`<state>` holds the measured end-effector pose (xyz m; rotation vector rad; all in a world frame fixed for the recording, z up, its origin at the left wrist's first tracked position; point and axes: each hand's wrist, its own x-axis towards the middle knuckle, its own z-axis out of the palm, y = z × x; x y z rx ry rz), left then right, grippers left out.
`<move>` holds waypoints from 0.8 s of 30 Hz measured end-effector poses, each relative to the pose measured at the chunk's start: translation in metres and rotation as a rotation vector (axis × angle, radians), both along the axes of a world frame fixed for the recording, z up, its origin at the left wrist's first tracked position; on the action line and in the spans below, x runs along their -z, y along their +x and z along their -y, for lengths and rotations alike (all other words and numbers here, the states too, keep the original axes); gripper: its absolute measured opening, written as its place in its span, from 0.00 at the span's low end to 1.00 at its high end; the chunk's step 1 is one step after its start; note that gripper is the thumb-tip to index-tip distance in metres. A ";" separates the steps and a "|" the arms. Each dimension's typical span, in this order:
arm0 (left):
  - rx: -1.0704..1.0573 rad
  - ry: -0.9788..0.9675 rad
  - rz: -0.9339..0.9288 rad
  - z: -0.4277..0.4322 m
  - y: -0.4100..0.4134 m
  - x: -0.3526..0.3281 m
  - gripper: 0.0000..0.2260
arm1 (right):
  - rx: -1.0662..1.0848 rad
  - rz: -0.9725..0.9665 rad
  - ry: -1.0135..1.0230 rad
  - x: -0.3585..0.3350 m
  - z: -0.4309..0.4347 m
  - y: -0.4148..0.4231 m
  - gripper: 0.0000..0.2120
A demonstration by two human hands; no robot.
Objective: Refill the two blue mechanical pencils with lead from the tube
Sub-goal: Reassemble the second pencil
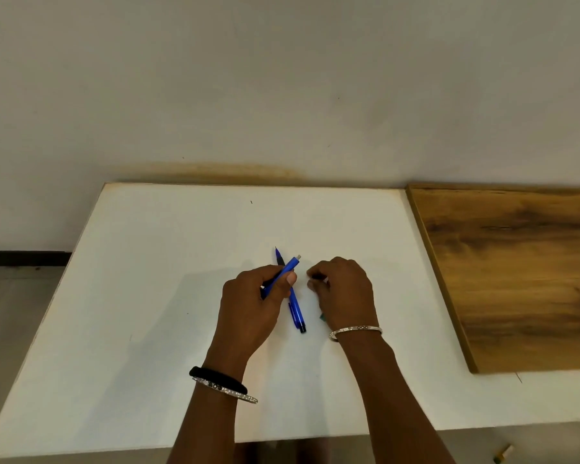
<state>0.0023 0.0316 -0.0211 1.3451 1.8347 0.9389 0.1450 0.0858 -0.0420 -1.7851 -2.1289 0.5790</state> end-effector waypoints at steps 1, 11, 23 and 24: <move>0.001 -0.003 0.003 0.000 0.000 0.000 0.15 | 0.021 -0.048 0.022 -0.002 0.000 0.000 0.09; -0.032 -0.021 0.005 0.000 -0.003 0.001 0.11 | 0.161 -0.899 -0.209 -0.027 -0.003 0.011 0.06; -0.012 -0.042 -0.059 -0.001 0.001 0.006 0.12 | 0.084 -0.850 -0.221 -0.027 -0.001 0.010 0.06; -0.013 -0.046 -0.065 -0.002 0.001 0.006 0.12 | 0.078 -0.840 -0.219 -0.026 -0.001 0.010 0.06</move>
